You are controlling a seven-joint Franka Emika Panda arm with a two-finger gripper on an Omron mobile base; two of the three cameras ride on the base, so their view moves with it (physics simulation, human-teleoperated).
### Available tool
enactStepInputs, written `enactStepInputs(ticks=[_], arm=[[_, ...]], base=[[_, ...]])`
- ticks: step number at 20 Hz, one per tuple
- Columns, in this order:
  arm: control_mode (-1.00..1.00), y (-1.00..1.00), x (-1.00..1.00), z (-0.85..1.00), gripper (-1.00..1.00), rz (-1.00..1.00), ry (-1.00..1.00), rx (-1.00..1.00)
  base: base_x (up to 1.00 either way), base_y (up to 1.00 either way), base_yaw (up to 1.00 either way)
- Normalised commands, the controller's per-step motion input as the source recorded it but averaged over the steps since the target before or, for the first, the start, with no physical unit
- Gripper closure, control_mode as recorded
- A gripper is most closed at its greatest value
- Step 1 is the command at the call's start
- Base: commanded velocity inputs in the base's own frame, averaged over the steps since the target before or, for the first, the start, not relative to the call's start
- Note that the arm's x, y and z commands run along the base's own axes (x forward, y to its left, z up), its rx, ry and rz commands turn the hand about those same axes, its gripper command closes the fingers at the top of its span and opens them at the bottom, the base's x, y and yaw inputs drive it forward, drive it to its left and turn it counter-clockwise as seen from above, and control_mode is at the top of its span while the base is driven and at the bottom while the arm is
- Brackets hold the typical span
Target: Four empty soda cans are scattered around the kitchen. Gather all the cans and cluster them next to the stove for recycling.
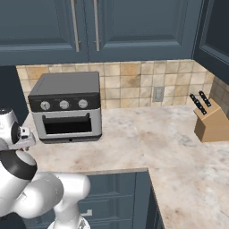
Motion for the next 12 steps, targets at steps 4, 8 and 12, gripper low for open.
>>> enactStepInputs(ticks=[4, 8, 12], arm=[[-1.00, 0.01, 0.00, -0.33, -1.00, 0.00, 0.00, 0.00], [-1.00, 0.00, 0.00, 0.00, -1.00, 0.00, 0.00, 0.00], [-1.00, 0.00, 0.00, 0.00, 1.00, 0.00, 0.00, 0.00]], base=[[0.00, 0.00, 0.00], [0.00, 0.00, 0.00], [0.00, 0.00, 0.00]])
